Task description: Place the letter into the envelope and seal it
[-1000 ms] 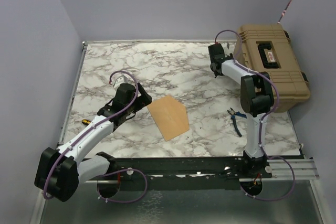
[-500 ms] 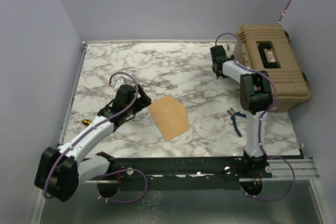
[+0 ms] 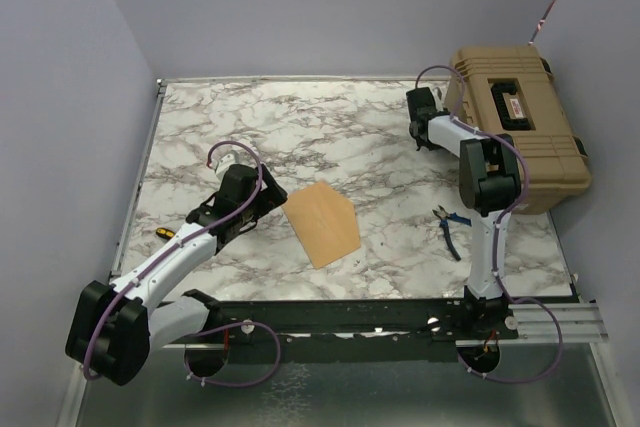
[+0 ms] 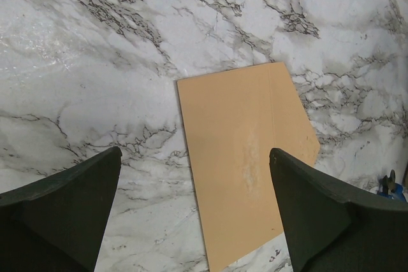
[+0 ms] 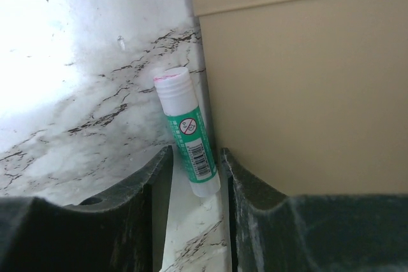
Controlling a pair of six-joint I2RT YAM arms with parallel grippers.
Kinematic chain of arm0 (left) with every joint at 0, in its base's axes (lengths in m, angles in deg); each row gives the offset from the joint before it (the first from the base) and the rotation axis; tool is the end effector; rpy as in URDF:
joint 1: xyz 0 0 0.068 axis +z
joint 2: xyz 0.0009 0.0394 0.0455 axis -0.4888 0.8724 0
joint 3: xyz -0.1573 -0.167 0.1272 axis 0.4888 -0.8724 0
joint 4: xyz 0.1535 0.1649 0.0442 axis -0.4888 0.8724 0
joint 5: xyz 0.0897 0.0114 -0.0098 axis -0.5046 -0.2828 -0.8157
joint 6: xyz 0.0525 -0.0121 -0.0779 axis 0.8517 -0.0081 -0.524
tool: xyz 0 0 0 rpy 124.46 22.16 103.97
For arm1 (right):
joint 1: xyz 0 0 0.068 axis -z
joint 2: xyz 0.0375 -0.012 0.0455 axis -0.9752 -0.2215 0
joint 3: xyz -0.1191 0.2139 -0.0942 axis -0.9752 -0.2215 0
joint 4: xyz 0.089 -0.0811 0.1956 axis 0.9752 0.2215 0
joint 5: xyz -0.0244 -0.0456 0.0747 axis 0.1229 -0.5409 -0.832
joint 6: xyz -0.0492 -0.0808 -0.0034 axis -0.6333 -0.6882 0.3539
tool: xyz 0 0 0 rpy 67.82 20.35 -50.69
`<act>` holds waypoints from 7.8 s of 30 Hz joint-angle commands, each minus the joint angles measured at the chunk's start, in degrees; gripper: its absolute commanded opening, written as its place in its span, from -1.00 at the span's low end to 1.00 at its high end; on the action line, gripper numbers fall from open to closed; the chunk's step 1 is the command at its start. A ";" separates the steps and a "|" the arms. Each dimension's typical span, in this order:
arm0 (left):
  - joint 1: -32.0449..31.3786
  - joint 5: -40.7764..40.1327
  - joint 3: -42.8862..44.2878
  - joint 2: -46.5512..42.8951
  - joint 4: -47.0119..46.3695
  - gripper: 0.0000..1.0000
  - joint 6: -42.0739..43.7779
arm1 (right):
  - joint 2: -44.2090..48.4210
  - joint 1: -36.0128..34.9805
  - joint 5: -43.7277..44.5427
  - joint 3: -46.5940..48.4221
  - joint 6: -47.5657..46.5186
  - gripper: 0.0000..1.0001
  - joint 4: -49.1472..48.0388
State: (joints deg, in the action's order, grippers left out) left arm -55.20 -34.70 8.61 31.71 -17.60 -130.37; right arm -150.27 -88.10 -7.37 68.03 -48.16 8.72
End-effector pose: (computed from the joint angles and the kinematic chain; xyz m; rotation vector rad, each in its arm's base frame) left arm 0.2179 -0.0899 0.1896 -0.5703 2.2512 -0.4982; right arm 0.4611 0.0294 0.1255 -0.1027 2.4155 -0.9222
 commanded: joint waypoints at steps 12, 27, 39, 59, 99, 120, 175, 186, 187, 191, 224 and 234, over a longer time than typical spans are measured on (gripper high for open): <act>0.62 -1.52 0.54 -1.31 2.45 0.98 0.47 | -3.67 0.58 2.20 1.99 1.32 -0.53 0.47; 0.75 -1.35 0.70 -0.51 2.45 0.98 0.91 | 8.86 -2.09 -18.63 -4.54 22.07 -0.61 16.80; 0.77 0.03 -0.06 0.22 1.83 0.98 0.36 | 13.44 -3.60 -24.81 -14.77 24.58 -0.09 15.29; 0.79 0.10 1.13 -1.10 -0.38 0.98 3.14 | 12.48 -2.27 -35.64 -17.52 26.08 -0.55 7.25; -3.34 33.30 22.52 19.93 -41.70 0.32 1.57 | 38.35 -12.80 -81.54 -25.09 64.33 -0.79 -47.90; 0.17 36.36 21.64 19.59 -45.70 0.10 -0.41 | 36.50 -12.89 -82.81 -23.07 62.12 -0.78 -46.10; 0.44 62.30 29.36 14.41 -15.95 -1.00 35.70 | 37.30 -12.97 -91.36 -4.89 40.11 -0.47 4.69; 0.44 55.77 31.29 15.23 -17.28 0.06 31.03 | 39.89 -12.92 -90.86 -10.11 46.15 -0.95 -3.20; 0.37 54.43 30.59 15.25 -19.97 0.08 29.38 | 40.39 -12.99 -90.52 -11.18 46.97 -0.97 -4.62; 0.27 51.94 26.91 15.66 -26.23 0.08 25.37 | 42.38 -12.96 -88.64 -14.78 50.17 -0.99 -9.68; -2.21 54.99 27.23 15.75 -17.43 -1.00 40.95 | 38.70 -13.01 -94.23 -7.65 41.80 -0.32 4.54; -2.19 61.06 28.23 15.03 -15.73 -1.00 42.94 | 38.29 -13.01 -93.88 -6.73 40.06 -0.23 6.41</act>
State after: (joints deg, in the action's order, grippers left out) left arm -57.14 22.48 35.21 48.65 -35.09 -90.15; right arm -111.22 -100.78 -99.50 59.05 -6.57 13.14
